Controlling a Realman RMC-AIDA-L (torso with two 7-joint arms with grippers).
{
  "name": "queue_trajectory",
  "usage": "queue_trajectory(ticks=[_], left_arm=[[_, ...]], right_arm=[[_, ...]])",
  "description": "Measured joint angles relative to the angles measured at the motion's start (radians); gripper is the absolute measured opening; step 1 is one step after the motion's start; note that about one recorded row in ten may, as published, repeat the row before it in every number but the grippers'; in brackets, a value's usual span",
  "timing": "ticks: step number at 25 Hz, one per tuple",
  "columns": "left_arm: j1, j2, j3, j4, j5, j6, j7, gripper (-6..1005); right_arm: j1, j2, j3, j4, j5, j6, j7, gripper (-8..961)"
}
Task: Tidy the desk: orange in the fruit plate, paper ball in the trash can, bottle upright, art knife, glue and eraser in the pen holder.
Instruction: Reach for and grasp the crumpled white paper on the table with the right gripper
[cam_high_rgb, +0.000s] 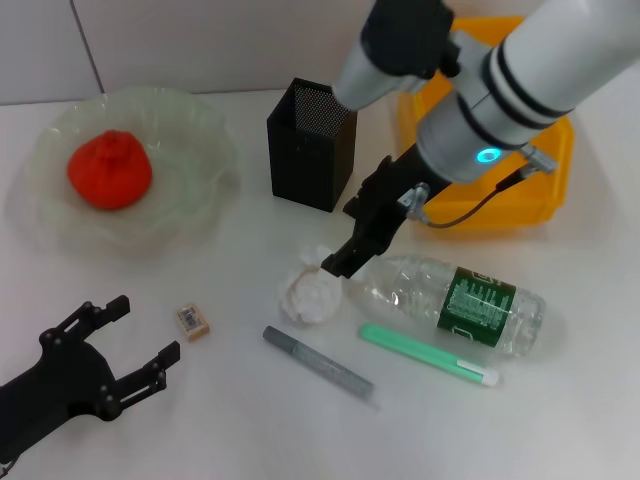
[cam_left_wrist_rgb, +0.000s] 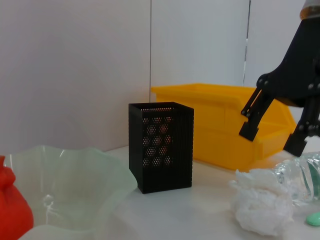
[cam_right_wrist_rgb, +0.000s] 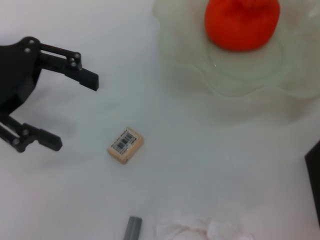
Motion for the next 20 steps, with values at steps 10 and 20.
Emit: queue_trajectory(ticks=[10, 20], left_arm=[[0.016, 0.0, 0.0, 0.001, 0.0, 0.003, 0.002, 865], [0.011, -0.002, -0.002, 0.001, -0.002, 0.004, 0.003, 865]], right_arm=[[0.063, 0.005, -0.106, 0.164, 0.026, 0.15, 0.04, 786], [0.11, 0.008, -0.159, 0.281, 0.052, 0.219, 0.039, 778]])
